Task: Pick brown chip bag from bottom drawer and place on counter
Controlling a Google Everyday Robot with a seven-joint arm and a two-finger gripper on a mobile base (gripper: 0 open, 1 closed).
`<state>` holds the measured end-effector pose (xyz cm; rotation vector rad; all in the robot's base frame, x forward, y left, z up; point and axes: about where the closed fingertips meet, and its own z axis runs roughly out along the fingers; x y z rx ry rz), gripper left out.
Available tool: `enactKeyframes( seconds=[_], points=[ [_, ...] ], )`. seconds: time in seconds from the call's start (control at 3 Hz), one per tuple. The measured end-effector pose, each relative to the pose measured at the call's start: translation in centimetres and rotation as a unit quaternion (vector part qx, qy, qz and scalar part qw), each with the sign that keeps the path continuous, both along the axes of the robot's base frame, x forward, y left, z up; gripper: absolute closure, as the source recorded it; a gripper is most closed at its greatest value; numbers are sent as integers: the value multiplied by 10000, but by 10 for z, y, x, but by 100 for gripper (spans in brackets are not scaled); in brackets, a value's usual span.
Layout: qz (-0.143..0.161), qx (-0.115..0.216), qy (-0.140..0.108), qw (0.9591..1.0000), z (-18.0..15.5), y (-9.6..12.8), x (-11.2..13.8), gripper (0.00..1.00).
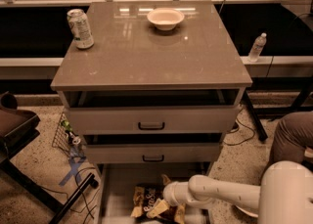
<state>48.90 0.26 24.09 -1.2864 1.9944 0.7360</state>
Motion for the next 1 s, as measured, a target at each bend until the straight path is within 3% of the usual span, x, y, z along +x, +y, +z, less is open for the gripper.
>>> enactKeyframes(
  seconds=[0.33,0.67,1.0],
  points=[
    [60,215,344,9992,-55,22,2,2],
    [115,-6,427,9990,-82,28,-2,23],
    [88,-404,185,9990,-101,34,-2,54]
  ],
)
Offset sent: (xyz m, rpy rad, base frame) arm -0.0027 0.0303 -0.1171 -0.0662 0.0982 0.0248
